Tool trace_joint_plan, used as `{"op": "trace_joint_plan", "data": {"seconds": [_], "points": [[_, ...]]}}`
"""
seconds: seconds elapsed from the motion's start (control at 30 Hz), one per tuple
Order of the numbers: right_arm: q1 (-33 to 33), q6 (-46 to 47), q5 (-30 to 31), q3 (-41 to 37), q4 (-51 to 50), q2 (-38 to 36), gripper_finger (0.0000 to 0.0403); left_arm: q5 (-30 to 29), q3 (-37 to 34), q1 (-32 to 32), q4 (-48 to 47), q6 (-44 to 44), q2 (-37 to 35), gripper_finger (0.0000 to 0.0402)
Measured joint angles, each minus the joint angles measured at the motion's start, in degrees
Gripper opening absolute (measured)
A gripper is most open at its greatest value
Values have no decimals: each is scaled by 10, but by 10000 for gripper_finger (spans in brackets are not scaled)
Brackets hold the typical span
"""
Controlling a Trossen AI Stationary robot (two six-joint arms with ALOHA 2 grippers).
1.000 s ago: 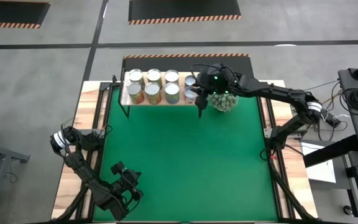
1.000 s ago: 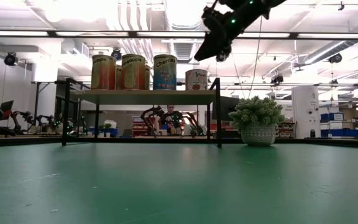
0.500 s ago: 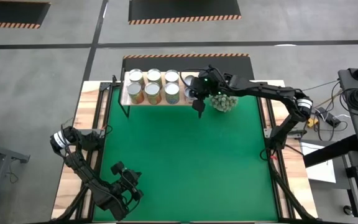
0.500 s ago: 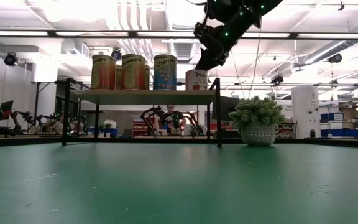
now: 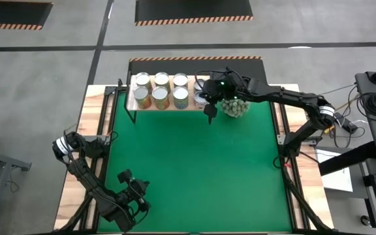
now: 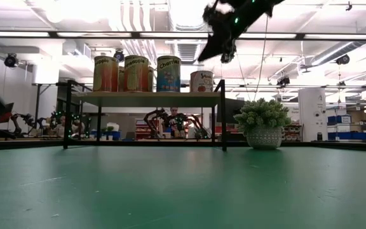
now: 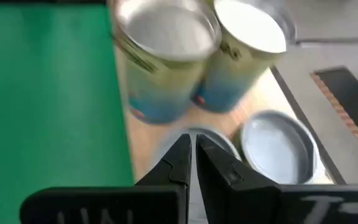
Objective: Pick and place cans onto a shelf
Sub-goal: Return to Home Position
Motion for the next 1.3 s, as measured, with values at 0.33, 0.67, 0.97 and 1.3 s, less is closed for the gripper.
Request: {"op": "trace_joint_plan", "data": {"seconds": [0.33, 0.67, 0.97, 1.3], "points": [[174, -8, -37, -152, 142, -160, 11, -108, 126, 3, 134, 638, -110, 0], [270, -69, -24, -315, 324, -278, 11, 300, 3, 93, 498, 1108, -211, 0], [270, -76, -23, -381, 343, -318, 11, 306, -206, 272, 586, 1023, -393, 0], [260, -54, -23, -385, 376, -313, 11, 418, -381, 475, 730, 1016, -553, 0]]}}
